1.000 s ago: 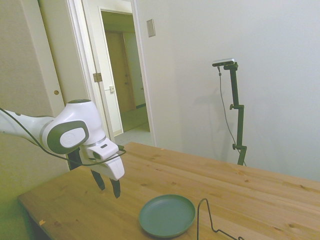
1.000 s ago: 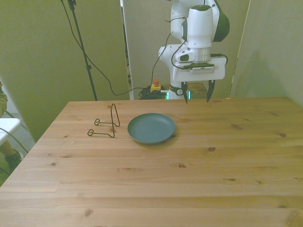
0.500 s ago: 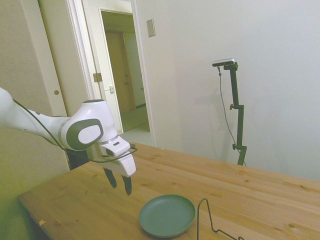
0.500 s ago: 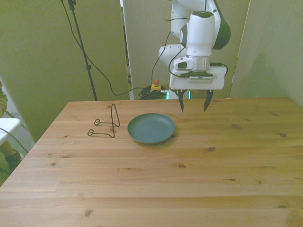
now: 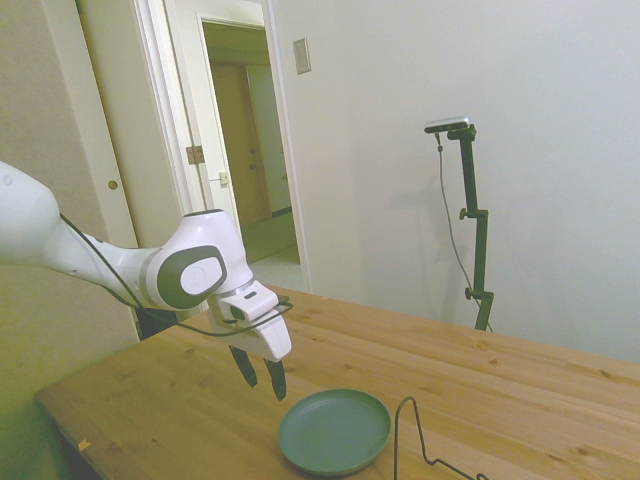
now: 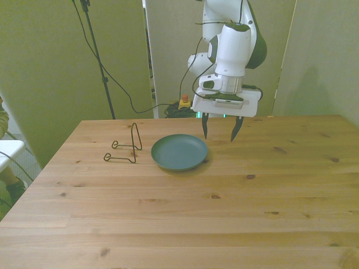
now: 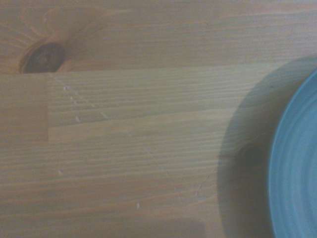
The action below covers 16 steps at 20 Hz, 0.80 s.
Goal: Load the plate
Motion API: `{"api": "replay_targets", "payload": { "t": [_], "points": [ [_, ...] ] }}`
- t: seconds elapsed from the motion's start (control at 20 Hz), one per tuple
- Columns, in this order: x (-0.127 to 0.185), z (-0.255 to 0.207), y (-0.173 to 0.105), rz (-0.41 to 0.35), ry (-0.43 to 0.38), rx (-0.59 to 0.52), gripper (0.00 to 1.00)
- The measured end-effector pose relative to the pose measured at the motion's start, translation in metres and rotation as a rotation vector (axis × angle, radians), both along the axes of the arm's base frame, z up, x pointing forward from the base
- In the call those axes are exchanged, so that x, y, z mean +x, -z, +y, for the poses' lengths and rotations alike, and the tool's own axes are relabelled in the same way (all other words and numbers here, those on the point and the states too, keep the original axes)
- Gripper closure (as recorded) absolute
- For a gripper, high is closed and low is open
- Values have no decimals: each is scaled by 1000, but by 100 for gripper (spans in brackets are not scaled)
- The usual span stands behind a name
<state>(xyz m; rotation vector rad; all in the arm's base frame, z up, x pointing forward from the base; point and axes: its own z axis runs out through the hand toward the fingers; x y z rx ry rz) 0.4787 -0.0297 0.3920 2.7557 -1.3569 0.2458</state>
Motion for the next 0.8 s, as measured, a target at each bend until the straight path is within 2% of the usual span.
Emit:
{"api": "replay_targets", "payload": {
  "t": [0.35, 0.8],
  "points": [
    [15, -4, 16, 14, 25, -42, 0],
    [25, -6, 33, 36, 32, -42, 0]
  ]
}}
